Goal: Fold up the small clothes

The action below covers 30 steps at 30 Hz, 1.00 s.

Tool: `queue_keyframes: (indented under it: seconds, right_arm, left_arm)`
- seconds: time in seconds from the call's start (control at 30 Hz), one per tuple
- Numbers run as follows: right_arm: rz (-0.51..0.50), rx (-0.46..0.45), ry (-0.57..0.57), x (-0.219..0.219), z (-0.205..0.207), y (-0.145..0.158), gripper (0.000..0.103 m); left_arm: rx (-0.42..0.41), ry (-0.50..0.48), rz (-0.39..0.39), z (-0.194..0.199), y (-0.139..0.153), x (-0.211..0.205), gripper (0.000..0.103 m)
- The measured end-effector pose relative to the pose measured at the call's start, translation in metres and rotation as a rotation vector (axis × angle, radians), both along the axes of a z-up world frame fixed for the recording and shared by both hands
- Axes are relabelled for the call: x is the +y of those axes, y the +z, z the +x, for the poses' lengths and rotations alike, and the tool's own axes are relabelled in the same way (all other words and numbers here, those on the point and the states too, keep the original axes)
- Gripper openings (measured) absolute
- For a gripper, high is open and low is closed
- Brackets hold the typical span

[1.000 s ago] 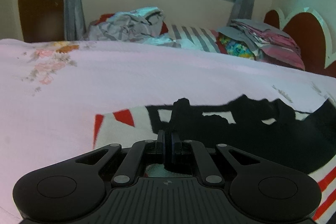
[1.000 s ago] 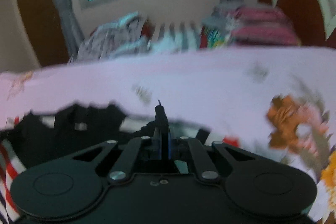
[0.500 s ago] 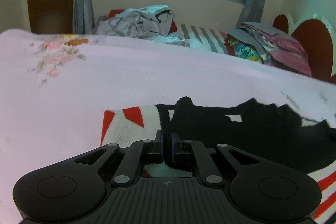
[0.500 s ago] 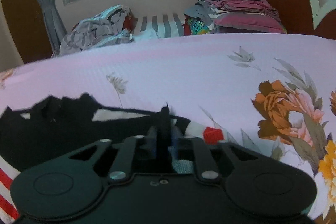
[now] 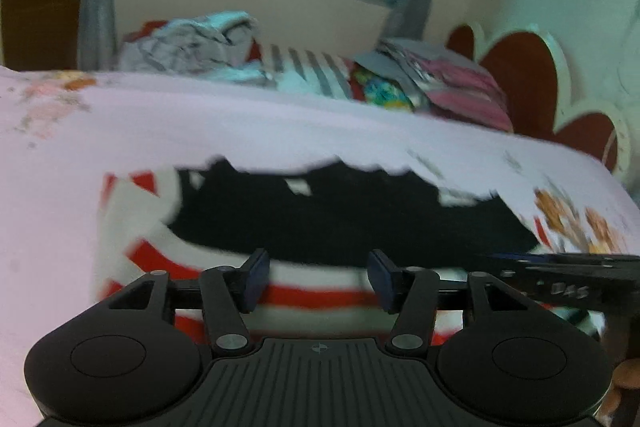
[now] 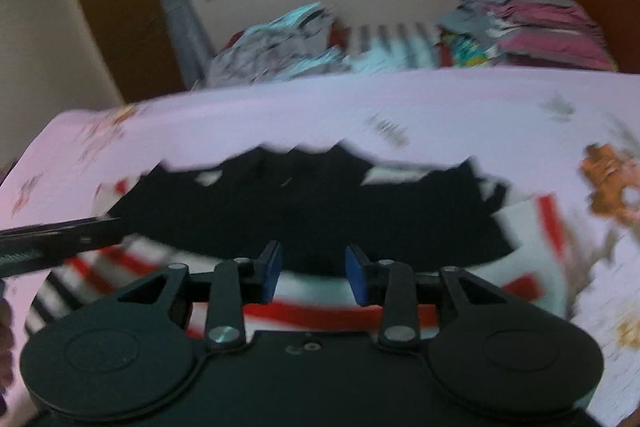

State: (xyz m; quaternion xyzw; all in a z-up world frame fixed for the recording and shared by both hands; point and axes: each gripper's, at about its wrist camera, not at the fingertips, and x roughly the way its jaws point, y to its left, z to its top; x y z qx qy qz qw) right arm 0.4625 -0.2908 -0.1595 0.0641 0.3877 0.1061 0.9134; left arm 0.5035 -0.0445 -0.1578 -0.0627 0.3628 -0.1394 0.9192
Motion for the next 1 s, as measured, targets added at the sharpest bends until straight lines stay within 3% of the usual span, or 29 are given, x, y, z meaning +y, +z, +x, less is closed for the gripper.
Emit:
queue_keyframes:
  seconds: [0.13,0.43,0.63,1.0]
  right_arm:
    - [-0.053,0.013,0.013,0.011,-0.01,-0.009,0.034]
    - [-0.142,0.027,-0.118,-0.031,-0.034,-0.016,0.035]
    - [-0.11,0.03,-0.147,-0.036,-0.049,-0.011,0.04]
    - [-0.087,0.006,-0.062,0.005,-0.067,0.003,0.047]
  left_arm:
    - [0.086,-0.008,0.032,-0.001,-0.022,-0.004,0.054]
    - [0.095,0.044,0.049,-0.012,-0.025,0.025,0.054]
    - [0.109,0.06,0.058,-0.017,-0.023,0.032,0.054]
    - [0.119,0.066,0.042,-0.038,-0.014,0.035,0.054]
